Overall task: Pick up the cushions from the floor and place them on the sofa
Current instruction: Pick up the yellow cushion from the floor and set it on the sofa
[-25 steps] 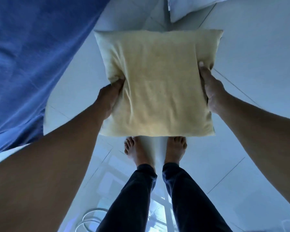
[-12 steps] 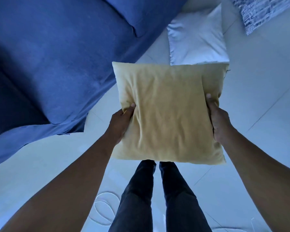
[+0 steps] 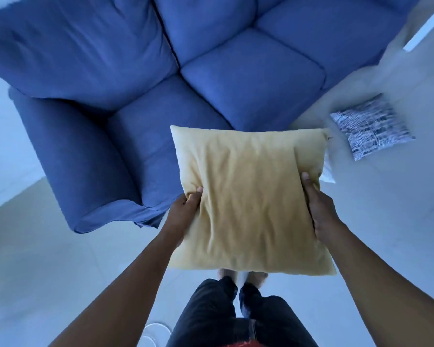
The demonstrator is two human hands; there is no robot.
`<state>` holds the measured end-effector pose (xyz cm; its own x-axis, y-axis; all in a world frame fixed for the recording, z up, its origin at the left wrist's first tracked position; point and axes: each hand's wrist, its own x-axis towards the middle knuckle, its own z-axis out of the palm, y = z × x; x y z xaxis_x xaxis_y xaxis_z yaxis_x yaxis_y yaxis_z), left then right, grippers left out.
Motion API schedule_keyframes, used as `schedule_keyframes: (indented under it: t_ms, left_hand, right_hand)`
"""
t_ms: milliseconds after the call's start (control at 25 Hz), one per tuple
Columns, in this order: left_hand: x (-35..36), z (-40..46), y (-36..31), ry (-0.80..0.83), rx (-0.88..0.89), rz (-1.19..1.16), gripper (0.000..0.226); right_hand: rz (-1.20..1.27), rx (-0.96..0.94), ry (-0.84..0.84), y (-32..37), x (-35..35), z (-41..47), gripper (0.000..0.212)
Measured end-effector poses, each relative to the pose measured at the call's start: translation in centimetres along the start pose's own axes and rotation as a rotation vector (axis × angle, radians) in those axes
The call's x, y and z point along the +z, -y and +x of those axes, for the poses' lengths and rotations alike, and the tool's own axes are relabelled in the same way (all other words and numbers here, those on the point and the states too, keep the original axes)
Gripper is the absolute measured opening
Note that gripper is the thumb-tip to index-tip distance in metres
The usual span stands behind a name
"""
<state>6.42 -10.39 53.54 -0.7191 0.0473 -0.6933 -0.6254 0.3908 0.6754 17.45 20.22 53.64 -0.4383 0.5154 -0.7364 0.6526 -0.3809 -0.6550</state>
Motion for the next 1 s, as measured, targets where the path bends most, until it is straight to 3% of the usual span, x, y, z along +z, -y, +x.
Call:
schedule_keyframes:
  t_ms: [200,360,480,720,840,1000]
  left_hand:
    - [-2.6,-1.8,-0.4,-0.067,0.023,-0.13,0.049]
    - [-4.8,-1.8,-0.7,-0.112,0.02,-0.222,0.046]
    - [-5.9,-0.3,-0.9,-0.123,0.006,-0.289,0.033]
    - [-10.4,6.3,-3.9,-0.181,-0.072,-0.37,0.045]
    - [-13.1,9.5,-6.8,-0.203,-0.078,-0.389,0.035]
    - [-19.2,13.6,-11.1,-0.193,-0.045,-0.423,0.025]
  right_hand:
    - [-0.14,-0.113,0.085,4.1,3.4,-0.9,0.101]
    - [-0.228,-0.17,0.136,7.7,6.9,-0.5,0.077]
    - [-0.275,-0.178,0.155,9.6,9.9,0.7,0.073]
    - [-0.292,-0.149,0.234,14.8,17.7,4.8,0.083]
    - [-0.283,-0.151,0.253,18.2,22.7,6.9,0.083]
    - [-0.234,-0.163,0.317,22.5,30.6,9.0,0.061]
